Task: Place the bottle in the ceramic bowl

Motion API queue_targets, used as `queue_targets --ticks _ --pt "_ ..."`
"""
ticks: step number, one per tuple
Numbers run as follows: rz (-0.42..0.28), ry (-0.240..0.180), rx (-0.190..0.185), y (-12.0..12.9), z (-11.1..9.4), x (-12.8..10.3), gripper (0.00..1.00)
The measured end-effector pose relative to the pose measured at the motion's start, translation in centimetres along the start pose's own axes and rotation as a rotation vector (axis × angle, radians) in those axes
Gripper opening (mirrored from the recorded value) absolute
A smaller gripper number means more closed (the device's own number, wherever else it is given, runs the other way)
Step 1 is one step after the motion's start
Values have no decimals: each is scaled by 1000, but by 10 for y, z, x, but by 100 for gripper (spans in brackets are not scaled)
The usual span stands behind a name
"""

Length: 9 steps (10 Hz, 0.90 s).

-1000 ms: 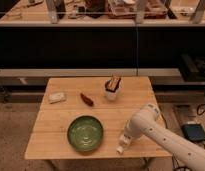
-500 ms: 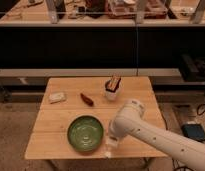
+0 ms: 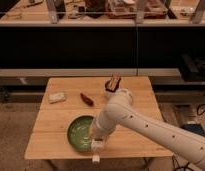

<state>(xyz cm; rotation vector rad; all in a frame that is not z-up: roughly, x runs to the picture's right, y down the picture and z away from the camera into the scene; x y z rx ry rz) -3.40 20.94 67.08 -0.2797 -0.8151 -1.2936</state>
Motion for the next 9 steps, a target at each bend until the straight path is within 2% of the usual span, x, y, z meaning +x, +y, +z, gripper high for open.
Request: queue_targets --ticks 2,3,5,6,7,9 --pt "-33 -6 -32 -3 25 8 0" --pt "-37 -8 -44 -4 38 11 4" --pt "-33 -33 -46 -14 61 13 24" --pt "-35 -38 -44 -18 65 14 32" --pt "-41 -37 -43 -25 69 16 44" --pt "-48 -24 -48 -32 71 21 63"
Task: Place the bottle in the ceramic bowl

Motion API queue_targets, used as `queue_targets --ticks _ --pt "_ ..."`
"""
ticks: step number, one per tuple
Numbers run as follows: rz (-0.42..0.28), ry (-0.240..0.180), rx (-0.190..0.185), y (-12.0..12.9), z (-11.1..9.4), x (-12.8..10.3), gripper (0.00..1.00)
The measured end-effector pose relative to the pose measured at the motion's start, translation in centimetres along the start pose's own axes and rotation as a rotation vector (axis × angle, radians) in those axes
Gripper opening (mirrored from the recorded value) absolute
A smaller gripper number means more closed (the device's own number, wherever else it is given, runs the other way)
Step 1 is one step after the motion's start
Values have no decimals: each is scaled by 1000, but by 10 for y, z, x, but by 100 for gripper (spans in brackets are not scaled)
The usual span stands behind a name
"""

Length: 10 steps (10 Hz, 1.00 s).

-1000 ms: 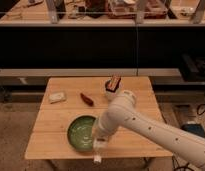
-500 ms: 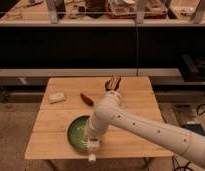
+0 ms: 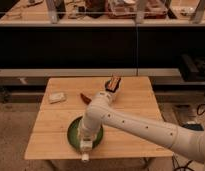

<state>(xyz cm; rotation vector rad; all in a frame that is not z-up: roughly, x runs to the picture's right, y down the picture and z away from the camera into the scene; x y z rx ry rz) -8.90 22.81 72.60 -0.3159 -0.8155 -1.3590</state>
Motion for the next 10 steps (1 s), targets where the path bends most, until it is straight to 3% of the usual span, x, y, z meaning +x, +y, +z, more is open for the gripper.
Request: queue_targets --ticks 2,7,9,10 --pt "-3 24 -23 0 2 5 79" --pt "21 43 -69 14 1 6 80" --pt "62 60 -83 36 -21 8 80" --pt "103 77 -98 57 -42 10 80"
